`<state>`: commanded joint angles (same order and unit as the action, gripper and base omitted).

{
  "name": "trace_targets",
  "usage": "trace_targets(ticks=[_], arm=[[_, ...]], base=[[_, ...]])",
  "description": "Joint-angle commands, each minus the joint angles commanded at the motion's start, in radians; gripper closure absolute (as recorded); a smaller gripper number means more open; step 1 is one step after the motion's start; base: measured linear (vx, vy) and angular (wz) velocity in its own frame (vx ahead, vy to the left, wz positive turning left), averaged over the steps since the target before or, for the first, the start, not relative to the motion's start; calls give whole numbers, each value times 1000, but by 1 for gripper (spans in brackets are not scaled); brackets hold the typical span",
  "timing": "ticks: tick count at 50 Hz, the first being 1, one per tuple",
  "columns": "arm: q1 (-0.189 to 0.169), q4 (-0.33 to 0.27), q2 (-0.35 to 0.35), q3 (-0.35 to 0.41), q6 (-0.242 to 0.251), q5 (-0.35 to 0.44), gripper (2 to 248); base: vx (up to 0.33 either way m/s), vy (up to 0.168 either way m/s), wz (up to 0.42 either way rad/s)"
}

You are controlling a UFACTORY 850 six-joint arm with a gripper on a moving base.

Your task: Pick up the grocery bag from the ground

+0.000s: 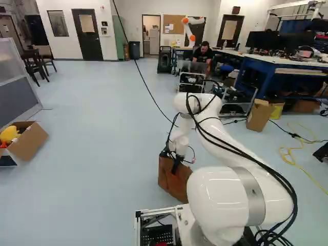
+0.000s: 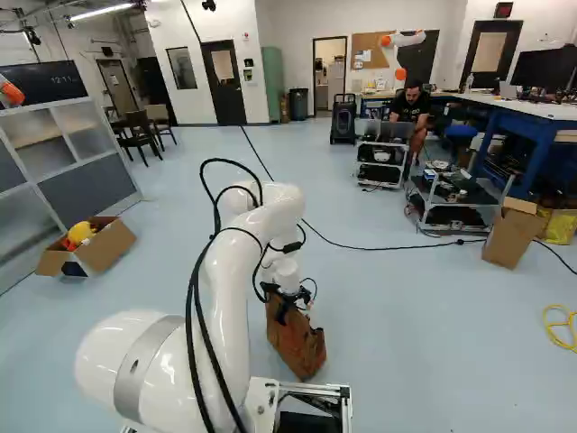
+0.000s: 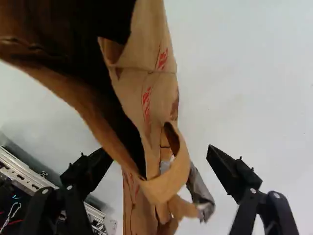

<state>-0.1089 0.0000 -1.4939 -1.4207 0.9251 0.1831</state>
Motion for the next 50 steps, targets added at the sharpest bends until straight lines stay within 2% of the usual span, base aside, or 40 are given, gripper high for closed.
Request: trace_targets(ticks=[7,8,12,13,17,18,23,24,28,29,33,34,38,39,50], arm=[[0,0,-6,-6,0,0,3],[0,0,-6,-6,0,0,14],[0,0,-7,-7,0,0,14],[0,0,-7,-7,0,0,52],[0,0,-7,-7,0,0,52],[0,0,-7,-7,0,0,91],[0,0,-7,-7,0,0,91],[0,0,-7,-7,0,0,131],[0,0,-7,-7,0,0,131],[0,0,-7,-7,0,0,170],[0,0,-7,-7,0,0,170],[0,0,-7,-7,0,0,209],[0,0,-7,-7,0,0,209],[0,0,-7,-7,0,0,231],[0,0,33,31,0,0,232]], base=[[0,0,0],[0,0,0],[0,0,0],[0,0,0],[0,0,0],[0,0,0],[0,0,0],[0,0,0],[0,0,0],[0,0,0],[0,0,0],[0,0,0],[0,0,0],[0,0,0],[0,0,0]])
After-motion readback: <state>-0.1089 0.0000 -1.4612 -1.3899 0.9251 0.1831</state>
